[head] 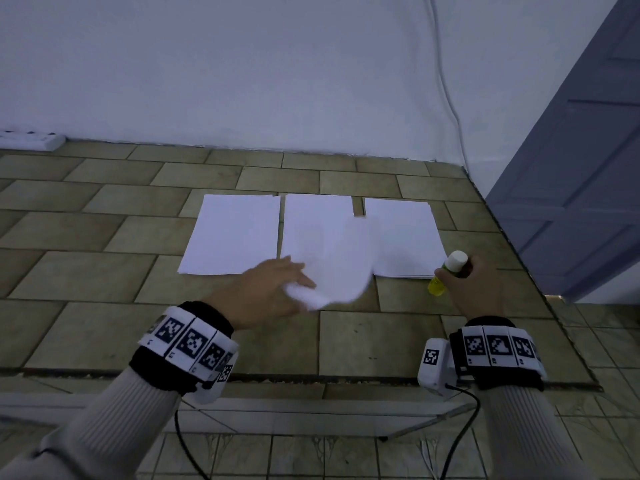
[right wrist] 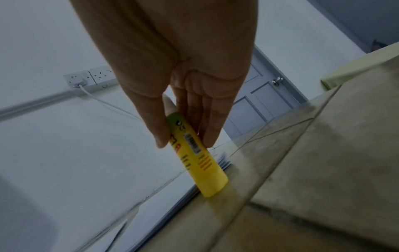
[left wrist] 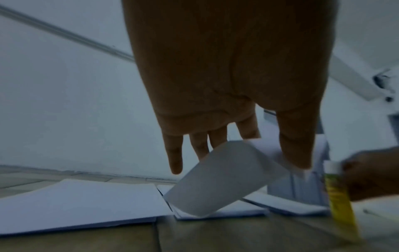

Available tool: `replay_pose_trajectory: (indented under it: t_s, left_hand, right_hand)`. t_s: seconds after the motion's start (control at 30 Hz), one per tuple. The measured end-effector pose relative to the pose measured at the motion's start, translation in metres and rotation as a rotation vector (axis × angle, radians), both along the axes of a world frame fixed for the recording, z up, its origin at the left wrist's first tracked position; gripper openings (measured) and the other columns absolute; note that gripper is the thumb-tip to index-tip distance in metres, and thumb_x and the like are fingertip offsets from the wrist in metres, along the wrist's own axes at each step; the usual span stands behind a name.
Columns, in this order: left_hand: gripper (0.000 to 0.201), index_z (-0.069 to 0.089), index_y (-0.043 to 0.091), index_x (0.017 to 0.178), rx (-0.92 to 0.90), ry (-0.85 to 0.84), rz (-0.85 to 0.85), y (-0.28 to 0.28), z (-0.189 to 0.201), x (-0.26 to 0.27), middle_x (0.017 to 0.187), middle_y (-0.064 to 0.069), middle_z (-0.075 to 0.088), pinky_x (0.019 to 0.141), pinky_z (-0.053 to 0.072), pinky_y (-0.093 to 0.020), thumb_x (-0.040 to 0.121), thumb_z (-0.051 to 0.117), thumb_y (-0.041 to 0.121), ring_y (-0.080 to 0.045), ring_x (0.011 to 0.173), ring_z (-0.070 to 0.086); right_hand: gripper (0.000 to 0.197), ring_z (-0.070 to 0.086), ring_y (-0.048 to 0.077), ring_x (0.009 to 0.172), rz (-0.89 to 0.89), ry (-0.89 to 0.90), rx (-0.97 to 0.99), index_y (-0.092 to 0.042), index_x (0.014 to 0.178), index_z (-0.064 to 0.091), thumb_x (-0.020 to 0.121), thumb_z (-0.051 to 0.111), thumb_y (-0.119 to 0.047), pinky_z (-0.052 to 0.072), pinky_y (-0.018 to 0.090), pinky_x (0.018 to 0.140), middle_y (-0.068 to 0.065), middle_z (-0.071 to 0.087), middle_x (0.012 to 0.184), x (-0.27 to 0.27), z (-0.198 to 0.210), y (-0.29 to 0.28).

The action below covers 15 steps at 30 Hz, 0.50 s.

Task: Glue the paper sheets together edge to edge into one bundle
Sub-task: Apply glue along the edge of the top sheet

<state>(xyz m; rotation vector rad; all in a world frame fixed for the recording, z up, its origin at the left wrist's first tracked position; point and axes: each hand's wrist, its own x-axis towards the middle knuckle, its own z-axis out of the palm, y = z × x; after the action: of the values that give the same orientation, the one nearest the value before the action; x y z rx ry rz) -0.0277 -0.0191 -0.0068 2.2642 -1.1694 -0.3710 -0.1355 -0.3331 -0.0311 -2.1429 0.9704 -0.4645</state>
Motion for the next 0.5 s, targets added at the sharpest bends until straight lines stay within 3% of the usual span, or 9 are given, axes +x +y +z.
replay_pose_trajectory:
  t_s: [0.07,0.17,0.23,0.37,0.5]
  left_hand:
    - [0.041,0.063,0.018,0.124,0.107,-0.051,-0.084,0.001,-0.005,-0.006,0.147,-0.005,0.044,0.108,0.0,-0.003,0.086,0.074,0.026,-0.007,0.141,0.018]
    - [0.044,0.056,0.035,0.13,0.357,-0.073,-0.114,0.007,-0.018,-0.008,0.159,-0.001,0.025,0.122,0.0,-0.029,0.088,0.069,0.034,-0.016,0.15,0.001]
    - [0.048,0.048,0.043,0.133,0.501,-0.062,-0.135,0.011,-0.023,-0.008,0.162,0.001,0.014,0.122,0.001,-0.038,0.089,0.066,0.04,-0.018,0.15,-0.007]
    - [0.062,0.033,0.043,0.143,0.638,-0.033,-0.175,0.013,-0.024,-0.012,0.163,0.001,-0.002,0.119,-0.004,-0.039,0.091,0.065,0.034,-0.018,0.148,-0.017]
    - [0.068,0.027,0.041,0.147,0.645,-0.006,-0.198,0.016,-0.02,-0.013,0.163,0.002,-0.01,0.119,-0.005,-0.038,0.095,0.059,0.013,-0.018,0.146,-0.023]
  right_hand:
    - [0.036,0.047,0.023,0.086,0.002,0.002,-0.014,0.004,0.11,0.055,0.084,0.071,-0.016,0.032,0.03,0.071,0.019,0.058,0.103,0.0,0.0,0.0]
    - [0.035,0.047,0.022,0.085,0.004,0.008,-0.032,0.004,0.109,0.056,0.084,0.071,-0.016,0.032,0.03,0.07,0.014,0.055,0.096,0.0,0.0,0.0]
    - [0.035,0.048,0.022,0.085,0.009,0.014,-0.032,0.003,0.109,0.057,0.084,0.071,-0.016,0.033,0.03,0.07,0.014,0.057,0.096,0.0,0.0,0.0]
    - [0.035,0.048,0.022,0.083,0.042,0.045,-0.042,0.004,0.109,0.057,0.081,0.072,-0.011,0.033,0.03,0.069,0.015,0.057,0.094,0.001,-0.002,-0.003]
    - [0.037,0.049,0.021,0.086,0.073,0.048,-0.04,0.002,0.113,0.056,0.08,0.072,-0.007,0.035,0.029,0.071,0.021,0.061,0.106,0.001,-0.001,-0.002]
